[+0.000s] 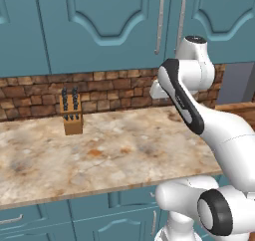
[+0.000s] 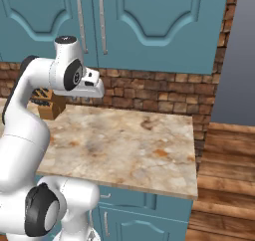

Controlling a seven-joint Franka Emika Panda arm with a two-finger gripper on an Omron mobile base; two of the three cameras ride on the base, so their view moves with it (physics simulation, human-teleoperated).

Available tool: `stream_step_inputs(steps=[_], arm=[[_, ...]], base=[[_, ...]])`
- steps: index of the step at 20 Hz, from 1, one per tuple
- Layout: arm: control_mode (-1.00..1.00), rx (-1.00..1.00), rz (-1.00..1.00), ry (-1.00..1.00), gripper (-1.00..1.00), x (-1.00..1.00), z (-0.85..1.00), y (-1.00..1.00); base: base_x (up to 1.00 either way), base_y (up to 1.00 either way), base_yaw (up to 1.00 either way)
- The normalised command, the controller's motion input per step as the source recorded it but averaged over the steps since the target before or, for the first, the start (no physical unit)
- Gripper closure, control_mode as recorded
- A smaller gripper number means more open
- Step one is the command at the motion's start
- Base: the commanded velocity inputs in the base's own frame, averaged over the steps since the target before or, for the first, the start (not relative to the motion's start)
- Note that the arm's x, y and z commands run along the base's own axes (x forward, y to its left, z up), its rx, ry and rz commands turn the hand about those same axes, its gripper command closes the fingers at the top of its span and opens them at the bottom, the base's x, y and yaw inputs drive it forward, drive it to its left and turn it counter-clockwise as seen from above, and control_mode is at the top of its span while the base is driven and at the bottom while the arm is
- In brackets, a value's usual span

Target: Open the cabinet, pick the kettle from the cabinet, and place it in the sink.

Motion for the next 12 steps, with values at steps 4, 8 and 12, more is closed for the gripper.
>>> stream_step_inputs(steps=[4,8,12], arm=[[-1.0,0.0,0.0,-0.05,-1.0,-0.11,0.0,0.0],[-1.0,0.0,0.0,-0.31,-1.0,-0.32,0.02,-0.04],[-1.0,0.0,-0.02,-0.35,-1.0,-0.27,0.18,-0.07]], base=[[0.0,0.0,0.0],[0.0,0.0,0.0],[0.0,0.0,0.0]])
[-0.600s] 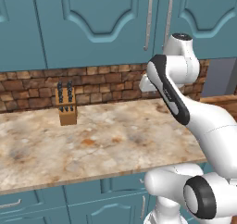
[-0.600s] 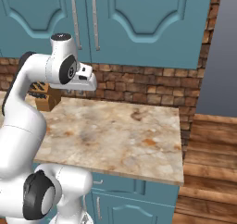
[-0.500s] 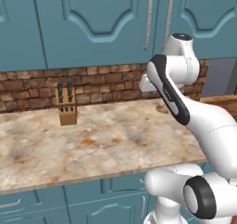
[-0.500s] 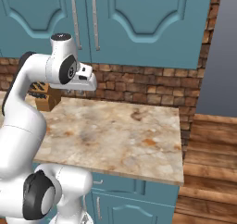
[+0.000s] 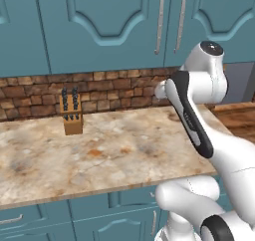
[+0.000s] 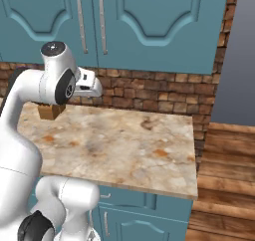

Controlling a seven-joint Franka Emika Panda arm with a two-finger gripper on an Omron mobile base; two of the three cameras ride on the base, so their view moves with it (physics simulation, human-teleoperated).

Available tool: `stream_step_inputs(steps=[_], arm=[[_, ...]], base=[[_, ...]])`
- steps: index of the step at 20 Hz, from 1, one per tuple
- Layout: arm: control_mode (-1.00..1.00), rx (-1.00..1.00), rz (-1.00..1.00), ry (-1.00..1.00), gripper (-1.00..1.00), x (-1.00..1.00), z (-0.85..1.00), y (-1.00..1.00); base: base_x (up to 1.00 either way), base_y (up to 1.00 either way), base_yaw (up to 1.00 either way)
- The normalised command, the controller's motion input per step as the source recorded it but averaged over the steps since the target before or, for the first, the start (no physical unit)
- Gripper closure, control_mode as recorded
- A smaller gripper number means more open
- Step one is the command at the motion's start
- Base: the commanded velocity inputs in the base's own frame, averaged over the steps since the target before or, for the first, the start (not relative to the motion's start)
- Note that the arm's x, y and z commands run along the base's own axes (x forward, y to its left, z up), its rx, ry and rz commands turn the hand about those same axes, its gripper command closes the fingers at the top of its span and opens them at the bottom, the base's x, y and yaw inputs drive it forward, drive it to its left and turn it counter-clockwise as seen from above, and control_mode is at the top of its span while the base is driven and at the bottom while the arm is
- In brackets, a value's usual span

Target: Open the cabinet, pick the kettle from the cabinet, and place it in the sink.

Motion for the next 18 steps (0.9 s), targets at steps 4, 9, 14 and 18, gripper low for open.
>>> stream_step_inputs(steps=[4,9,14,18], arm=[[-1.0,0.0,-0.07,-0.25,-1.0,-0.19,0.28,-0.16],[-1.0,0.0,-0.02,-0.08,-1.0,-0.05,0.32,-0.23],[-1.0,0.0,0.0,-0.01,-1.0,0.0,0.36,-0.23],[-1.0,0.0,0.0,-0.04,-1.0,0.06,0.38,-0.17]], base=[[0.0,0.0,0.0],[0.0,0.0,0.0],[0.0,0.0,0.0],[0.0,0.0,0.0]])
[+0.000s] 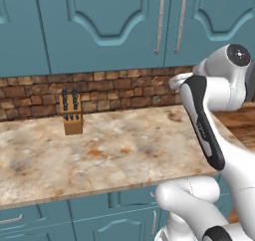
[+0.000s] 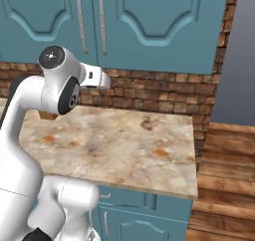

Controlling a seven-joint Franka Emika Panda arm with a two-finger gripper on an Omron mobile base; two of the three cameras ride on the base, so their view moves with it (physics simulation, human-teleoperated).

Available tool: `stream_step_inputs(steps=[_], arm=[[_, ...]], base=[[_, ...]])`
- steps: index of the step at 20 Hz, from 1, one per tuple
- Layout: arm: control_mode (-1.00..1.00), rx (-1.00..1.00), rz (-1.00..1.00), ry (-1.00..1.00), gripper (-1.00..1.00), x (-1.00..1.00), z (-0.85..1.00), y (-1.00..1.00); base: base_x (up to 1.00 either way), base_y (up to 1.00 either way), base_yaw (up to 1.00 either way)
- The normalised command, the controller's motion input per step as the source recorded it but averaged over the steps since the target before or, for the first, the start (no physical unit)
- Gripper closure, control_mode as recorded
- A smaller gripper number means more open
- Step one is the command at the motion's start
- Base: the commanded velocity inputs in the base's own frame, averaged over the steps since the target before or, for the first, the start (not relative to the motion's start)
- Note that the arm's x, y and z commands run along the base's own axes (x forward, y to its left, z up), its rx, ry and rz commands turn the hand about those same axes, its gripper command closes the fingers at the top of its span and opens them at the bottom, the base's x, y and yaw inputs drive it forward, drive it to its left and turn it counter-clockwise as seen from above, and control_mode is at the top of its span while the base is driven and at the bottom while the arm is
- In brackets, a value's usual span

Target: Open the cabinet, pick the kettle from the cabinet, and place it in the sink.

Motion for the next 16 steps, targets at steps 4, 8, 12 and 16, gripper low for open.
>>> stream_step_inputs(steps=[4,8,12,16], arm=[[-1.0,0.0,0.0,0.0,-1.0,0.15,0.42,-0.12],[-1.0,0.0,0.0,0.0,-1.0,0.19,0.4,-0.12],[-1.0,0.0,0.0,-0.02,-1.0,0.26,0.37,-0.04],[-1.0,0.0,0.0,0.0,-1.0,0.29,0.39,-0.03]], base=[[0.0,0.0,0.0],[0.0,0.0,0.0],[0.0,0.0,0.0],[0.0,0.0,0.0]])
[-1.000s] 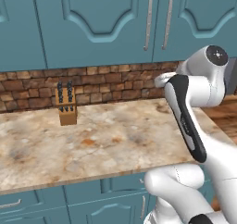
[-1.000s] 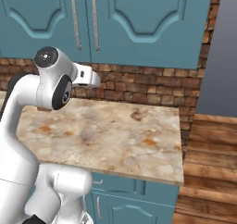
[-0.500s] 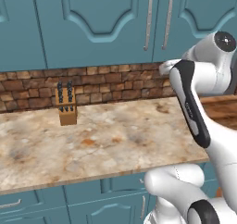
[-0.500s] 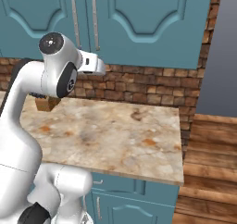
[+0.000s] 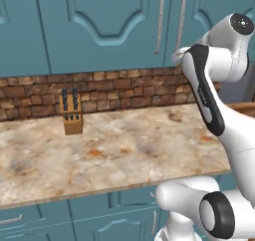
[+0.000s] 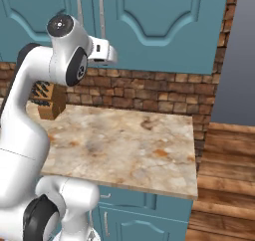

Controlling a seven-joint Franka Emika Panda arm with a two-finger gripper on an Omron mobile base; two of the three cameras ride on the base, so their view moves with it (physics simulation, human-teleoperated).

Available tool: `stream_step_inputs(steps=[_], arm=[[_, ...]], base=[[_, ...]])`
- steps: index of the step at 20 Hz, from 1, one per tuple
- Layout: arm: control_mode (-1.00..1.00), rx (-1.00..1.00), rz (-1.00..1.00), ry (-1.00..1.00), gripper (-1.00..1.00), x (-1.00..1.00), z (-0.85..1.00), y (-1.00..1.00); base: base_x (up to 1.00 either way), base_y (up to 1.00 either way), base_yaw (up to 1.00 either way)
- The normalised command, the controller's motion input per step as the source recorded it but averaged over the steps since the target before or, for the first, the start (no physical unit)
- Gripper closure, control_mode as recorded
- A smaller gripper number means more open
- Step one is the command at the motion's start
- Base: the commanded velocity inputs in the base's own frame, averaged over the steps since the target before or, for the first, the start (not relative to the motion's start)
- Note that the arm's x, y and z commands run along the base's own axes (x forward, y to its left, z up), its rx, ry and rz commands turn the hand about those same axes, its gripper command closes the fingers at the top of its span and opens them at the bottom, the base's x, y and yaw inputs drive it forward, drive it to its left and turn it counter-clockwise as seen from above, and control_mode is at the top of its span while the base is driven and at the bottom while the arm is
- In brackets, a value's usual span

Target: Open the cabinet, pick the kettle from the cabinet, and place it in the sink.

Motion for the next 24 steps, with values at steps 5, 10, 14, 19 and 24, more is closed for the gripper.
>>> stream_step_inputs(steps=[5,10,14,19,24], arm=[[-1.0,0.0,0.0,0.0,-1.0,0.32,0.36,0.0],[-1.0,0.0,0.0,0.0,-1.0,0.37,0.29,0.0],[-1.0,0.0,0.0,-0.01,-1.0,0.35,0.18,0.0],[-1.0,0.0,0.0,-0.03,-1.0,0.43,0.01,0.01],[-1.0,0.0,0.02,0.0,-1.0,0.48,-0.01,0.0]], base=[[0.0,0.0,0.0],[0.0,0.0,0.0],[0.0,0.0,0.0],[0.0,0.0,0.0],[0.0,0.0,0.0]])
